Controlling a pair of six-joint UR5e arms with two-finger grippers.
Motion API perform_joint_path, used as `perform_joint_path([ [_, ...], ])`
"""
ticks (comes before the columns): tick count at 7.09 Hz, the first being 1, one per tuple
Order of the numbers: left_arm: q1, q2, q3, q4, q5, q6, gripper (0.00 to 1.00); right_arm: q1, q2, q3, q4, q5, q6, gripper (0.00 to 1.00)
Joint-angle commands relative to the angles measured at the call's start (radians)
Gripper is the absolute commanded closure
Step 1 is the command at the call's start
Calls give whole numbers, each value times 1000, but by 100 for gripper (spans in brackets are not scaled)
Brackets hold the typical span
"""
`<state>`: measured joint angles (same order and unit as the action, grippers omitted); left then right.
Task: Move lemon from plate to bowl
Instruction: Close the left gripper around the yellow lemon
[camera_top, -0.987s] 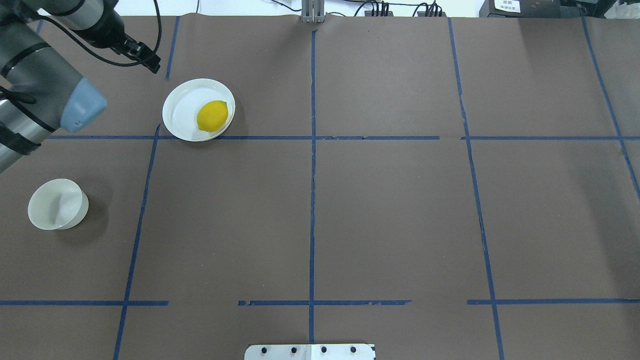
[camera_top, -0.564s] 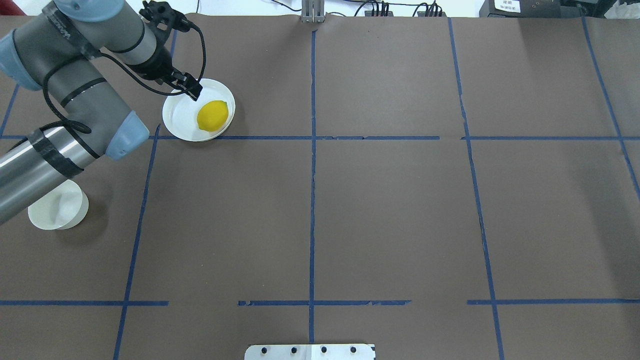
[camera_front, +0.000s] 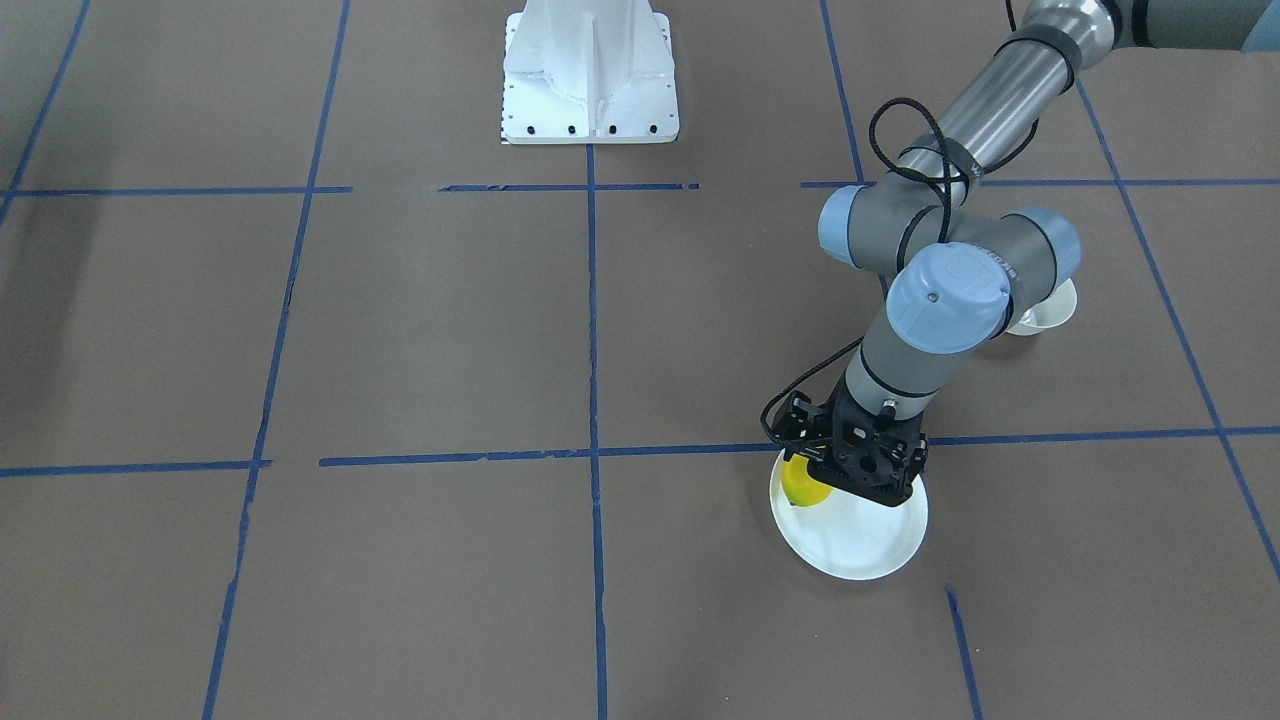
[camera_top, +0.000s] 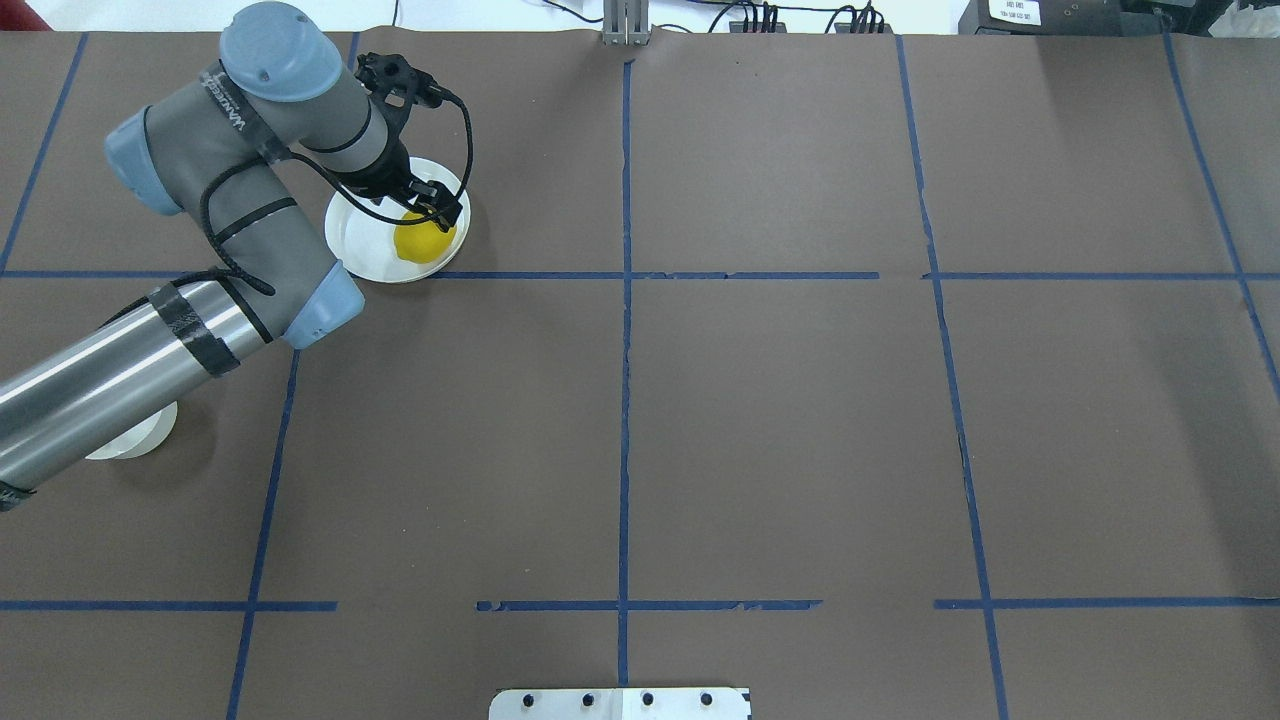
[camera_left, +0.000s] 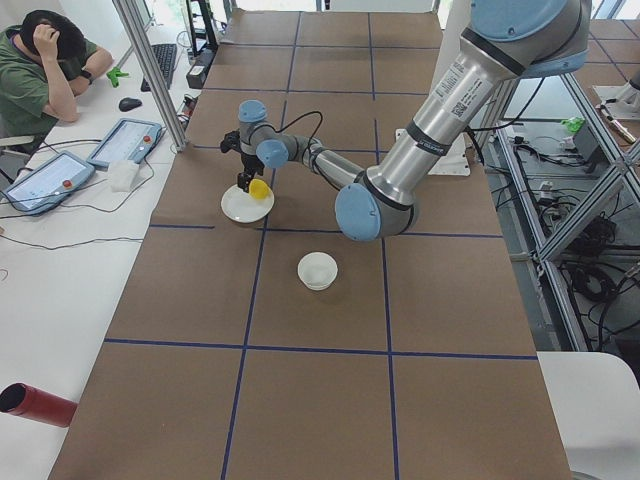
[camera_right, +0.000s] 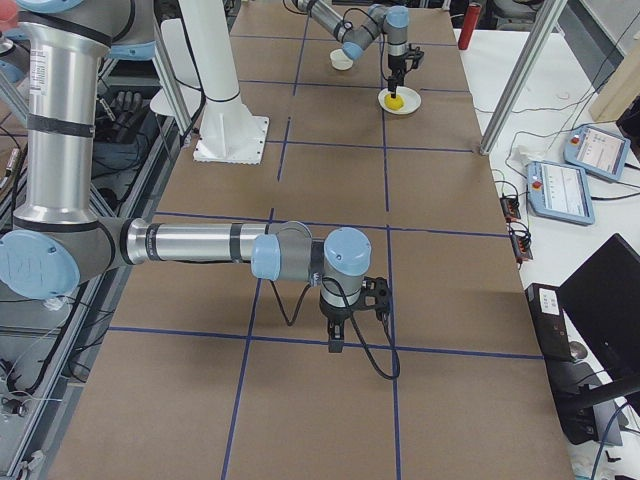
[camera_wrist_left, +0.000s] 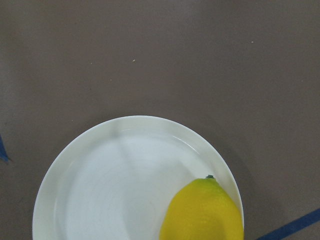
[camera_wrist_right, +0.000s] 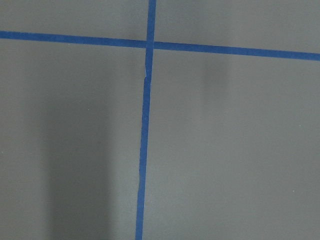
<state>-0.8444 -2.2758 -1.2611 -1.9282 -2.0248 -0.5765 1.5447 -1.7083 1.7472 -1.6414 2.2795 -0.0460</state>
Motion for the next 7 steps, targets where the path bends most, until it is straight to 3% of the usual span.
perform_joint_path([
  [1, 13, -13, 43, -12, 1, -14, 1, 0, -1, 0, 0, 0, 0, 0],
  [3, 33, -11, 49, -12, 1, -16, 4, 0, -1, 0, 0, 0, 0, 0],
  [4, 33, -13, 60, -12, 0, -11, 14, 0, -1, 0, 0, 0, 0, 0],
  [5, 33, -16, 58, -12, -3, -16, 50, 0, -1, 0, 0, 0, 0, 0],
  [6, 28, -19, 55, -11, -9, -14, 66, 0, -1, 0, 0, 0, 0, 0],
  [7, 16, -19, 51, -9, -11, -13, 70, 0, -1, 0, 0, 0, 0, 0],
])
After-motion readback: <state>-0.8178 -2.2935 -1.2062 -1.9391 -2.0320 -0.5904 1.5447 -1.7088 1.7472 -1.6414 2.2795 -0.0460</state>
